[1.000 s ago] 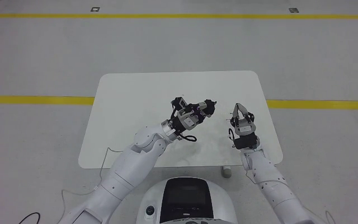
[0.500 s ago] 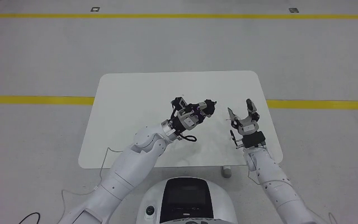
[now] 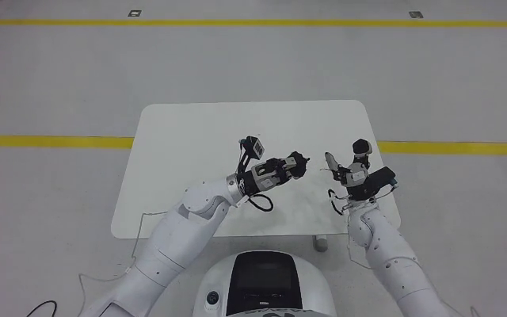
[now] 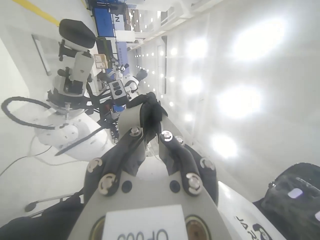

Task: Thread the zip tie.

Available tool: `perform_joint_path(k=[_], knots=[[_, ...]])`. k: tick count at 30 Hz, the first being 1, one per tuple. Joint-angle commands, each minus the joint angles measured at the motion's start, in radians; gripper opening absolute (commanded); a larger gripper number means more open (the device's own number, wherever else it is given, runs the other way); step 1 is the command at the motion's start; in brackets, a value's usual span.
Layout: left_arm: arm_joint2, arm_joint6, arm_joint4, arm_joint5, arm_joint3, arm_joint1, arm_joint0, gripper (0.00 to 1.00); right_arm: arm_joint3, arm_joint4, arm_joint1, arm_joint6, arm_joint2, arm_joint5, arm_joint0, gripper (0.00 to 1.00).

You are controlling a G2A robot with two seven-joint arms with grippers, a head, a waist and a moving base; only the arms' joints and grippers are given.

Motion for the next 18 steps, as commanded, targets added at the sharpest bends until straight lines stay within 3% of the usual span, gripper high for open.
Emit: perform_joint_path(k=[1,3,5,7,11,18], knots=[[0.001,0.003,-0.008,0.003,-0.001,0.0,0.003,0.0,-0.006,0.01,-0.001,0.009,-0.001,-0.001,-0.001,1.0],[0.005,-0.004,-0.091,0.048,-0.012,-0.003,0.013,0.0,-0.021,0.027,-0.001,0.031,0.003,-0.001,-0.007,1.0],[-0.006,-0.016,-0.201,0.126,-0.012,-0.004,0.015,0.0,-0.032,0.05,0.0,0.041,0.009,-0.001,-0.017,1.0],[-0.015,-0.026,-0.269,0.168,-0.01,-0.003,0.019,0.0,-0.046,0.073,0.002,0.048,0.008,-0.001,-0.028,1.0],[-0.028,-0.039,-0.34,0.187,-0.02,-0.003,0.028,0.0,-0.071,0.092,0.01,0.066,-0.005,-0.001,-0.045,1.0],[-0.028,-0.039,-0.34,0.187,-0.02,-0.003,0.028,0.0,-0.071,0.092,0.01,0.066,-0.005,-0.001,-0.045,1.0]])
